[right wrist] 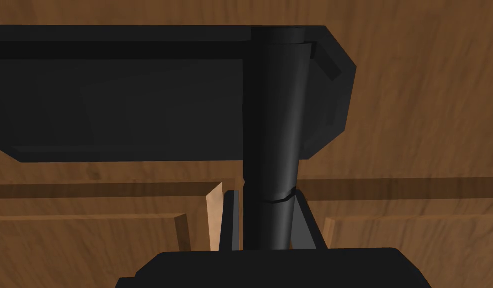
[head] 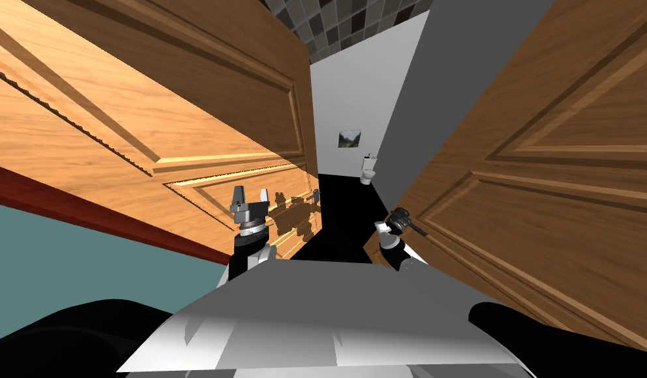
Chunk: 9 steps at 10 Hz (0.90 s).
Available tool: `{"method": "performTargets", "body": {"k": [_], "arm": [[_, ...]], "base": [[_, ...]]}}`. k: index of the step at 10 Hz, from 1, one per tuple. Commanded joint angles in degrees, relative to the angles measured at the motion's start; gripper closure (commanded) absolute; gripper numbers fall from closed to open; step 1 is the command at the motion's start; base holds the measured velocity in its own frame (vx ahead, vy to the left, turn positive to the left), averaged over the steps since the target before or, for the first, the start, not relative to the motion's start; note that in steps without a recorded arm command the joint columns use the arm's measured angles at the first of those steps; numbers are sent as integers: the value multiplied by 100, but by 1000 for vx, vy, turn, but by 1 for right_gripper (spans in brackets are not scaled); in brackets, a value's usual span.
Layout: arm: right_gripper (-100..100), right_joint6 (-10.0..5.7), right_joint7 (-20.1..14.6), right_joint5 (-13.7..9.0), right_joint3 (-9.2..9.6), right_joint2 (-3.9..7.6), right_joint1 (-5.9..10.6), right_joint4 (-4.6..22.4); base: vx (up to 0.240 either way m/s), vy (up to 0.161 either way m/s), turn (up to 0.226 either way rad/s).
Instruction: Push the door open
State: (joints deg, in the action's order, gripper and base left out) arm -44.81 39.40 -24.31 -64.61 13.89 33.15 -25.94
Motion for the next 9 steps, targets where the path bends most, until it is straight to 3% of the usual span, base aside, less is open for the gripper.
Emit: {"method": "performTargets", "body": {"k": [1, 2, 4, 5, 9], "arm": [[100, 94, 57, -12, -22, -81, -32, -185], [100, -45, 228, -95, -223, -97, 2, -197], [100, -79, 270, -116, -272, -101, 11, -201], [100, -79, 241, -113, -262, -158, -33, -193], [100, -281, 475, -250, -646, -99, -26, -310]], "base": [[5, 2, -3], [71, -65, 24], [97, -98, 17], [25, -33, -8], [129, -137, -7]]}}
